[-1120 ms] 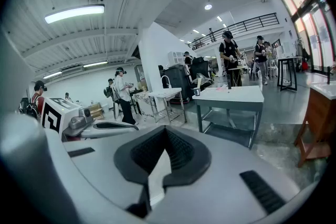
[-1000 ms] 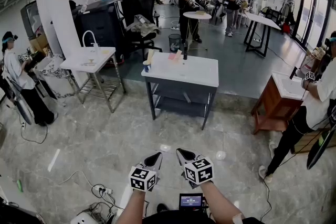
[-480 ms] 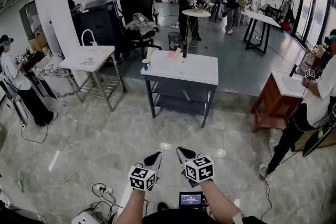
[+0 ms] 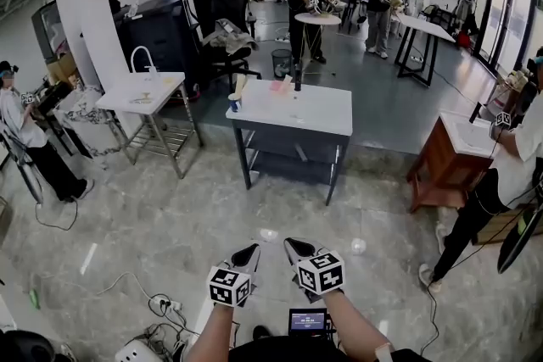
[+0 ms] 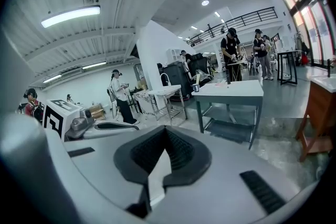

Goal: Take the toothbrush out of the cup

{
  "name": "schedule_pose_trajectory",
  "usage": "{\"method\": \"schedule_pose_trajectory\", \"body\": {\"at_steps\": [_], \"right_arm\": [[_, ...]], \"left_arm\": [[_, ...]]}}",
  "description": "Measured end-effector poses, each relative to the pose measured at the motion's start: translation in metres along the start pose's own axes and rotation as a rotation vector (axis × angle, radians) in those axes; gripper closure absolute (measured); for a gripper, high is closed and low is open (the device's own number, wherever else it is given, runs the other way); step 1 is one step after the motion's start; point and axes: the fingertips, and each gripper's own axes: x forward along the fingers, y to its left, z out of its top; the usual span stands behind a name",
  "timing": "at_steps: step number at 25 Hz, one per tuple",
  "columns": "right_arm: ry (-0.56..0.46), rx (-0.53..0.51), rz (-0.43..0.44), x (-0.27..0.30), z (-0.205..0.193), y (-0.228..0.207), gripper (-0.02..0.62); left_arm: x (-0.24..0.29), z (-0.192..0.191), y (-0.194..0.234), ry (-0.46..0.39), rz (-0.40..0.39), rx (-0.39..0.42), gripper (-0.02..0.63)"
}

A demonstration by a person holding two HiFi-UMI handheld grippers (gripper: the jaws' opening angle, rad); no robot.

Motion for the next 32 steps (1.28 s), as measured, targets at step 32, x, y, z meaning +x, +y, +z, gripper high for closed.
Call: {"method": "schedule_pose_trajectory", "body": {"at_steps": [32], "right_arm": [[0.020,-0.027,0.001,0.144,0.065,-0.097,0.588]], "left_arm": [[0.143,0.028,0.121,0.024,-0.014,-0.027,0.595]]}}
